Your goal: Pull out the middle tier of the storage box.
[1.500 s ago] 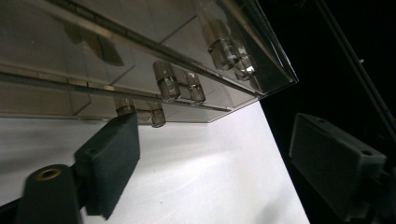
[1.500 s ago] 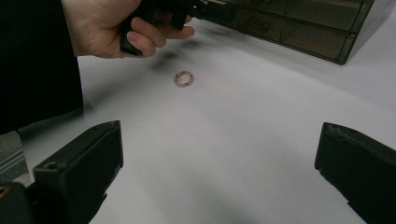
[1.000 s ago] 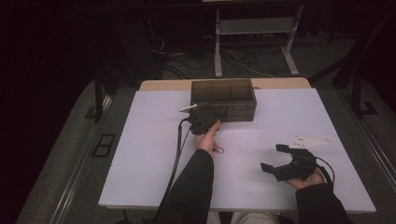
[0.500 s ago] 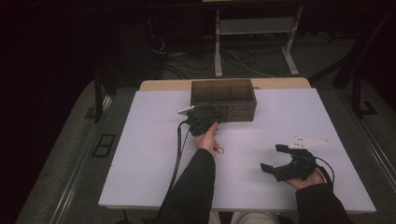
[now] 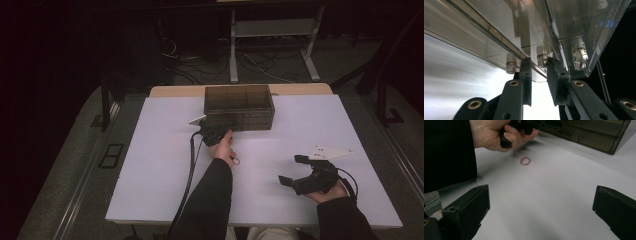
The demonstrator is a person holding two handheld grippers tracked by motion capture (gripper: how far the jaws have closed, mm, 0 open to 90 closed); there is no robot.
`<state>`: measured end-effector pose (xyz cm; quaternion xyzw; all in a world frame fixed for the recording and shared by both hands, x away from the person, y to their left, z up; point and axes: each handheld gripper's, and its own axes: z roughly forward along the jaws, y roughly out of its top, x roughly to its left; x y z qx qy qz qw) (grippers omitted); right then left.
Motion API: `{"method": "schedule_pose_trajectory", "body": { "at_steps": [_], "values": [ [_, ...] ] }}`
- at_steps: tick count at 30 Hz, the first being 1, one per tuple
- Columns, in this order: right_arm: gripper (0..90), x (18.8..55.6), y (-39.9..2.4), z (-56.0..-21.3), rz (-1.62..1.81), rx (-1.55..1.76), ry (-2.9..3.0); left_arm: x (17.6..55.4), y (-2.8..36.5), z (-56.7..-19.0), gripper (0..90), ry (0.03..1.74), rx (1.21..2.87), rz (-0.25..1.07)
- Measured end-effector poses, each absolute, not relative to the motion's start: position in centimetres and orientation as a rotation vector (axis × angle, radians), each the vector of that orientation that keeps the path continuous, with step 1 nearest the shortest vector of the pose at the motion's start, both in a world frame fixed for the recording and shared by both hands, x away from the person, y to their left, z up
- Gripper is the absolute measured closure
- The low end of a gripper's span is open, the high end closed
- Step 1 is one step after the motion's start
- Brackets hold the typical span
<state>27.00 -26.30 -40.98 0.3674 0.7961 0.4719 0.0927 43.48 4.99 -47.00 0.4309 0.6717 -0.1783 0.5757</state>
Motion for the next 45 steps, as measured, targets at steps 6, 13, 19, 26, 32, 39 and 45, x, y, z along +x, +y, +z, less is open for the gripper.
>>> {"method": "schedule_pose_trajectory", "body": {
  "at_steps": [6,13,19,26,32,39,45],
  "values": [
    [0.4,27.0,-26.3,-41.0,1.403,1.084,2.365,43.5,5.0,-47.0,79.8,1.574,0.991,-0.431],
    [0.5,27.0,-26.3,-41.0,1.401,1.082,2.367,43.3,4.8,-46.9,80.8,1.596,0.954,-0.446],
    [0.4,27.0,-26.3,-41.0,1.401,1.087,2.366,42.8,4.7,-46.9,80.9,1.599,0.941,-0.442],
    [0.4,27.0,-26.3,-41.0,1.400,1.088,2.365,42.2,4.8,-47.0,80.9,1.591,0.947,-0.432],
    [0.4,27.0,-26.3,-41.0,1.398,1.089,2.364,41.7,4.8,-47.1,80.9,1.591,0.938,-0.434],
    [0.4,27.0,-26.3,-41.0,1.398,1.088,2.364,41.0,4.8,-47.1,80.8,1.584,0.938,-0.430],
    [0.4,27.0,-26.3,-41.0,1.395,1.086,2.366,40.5,4.7,-47.2,80.8,1.584,0.935,-0.425]
  ]
}}
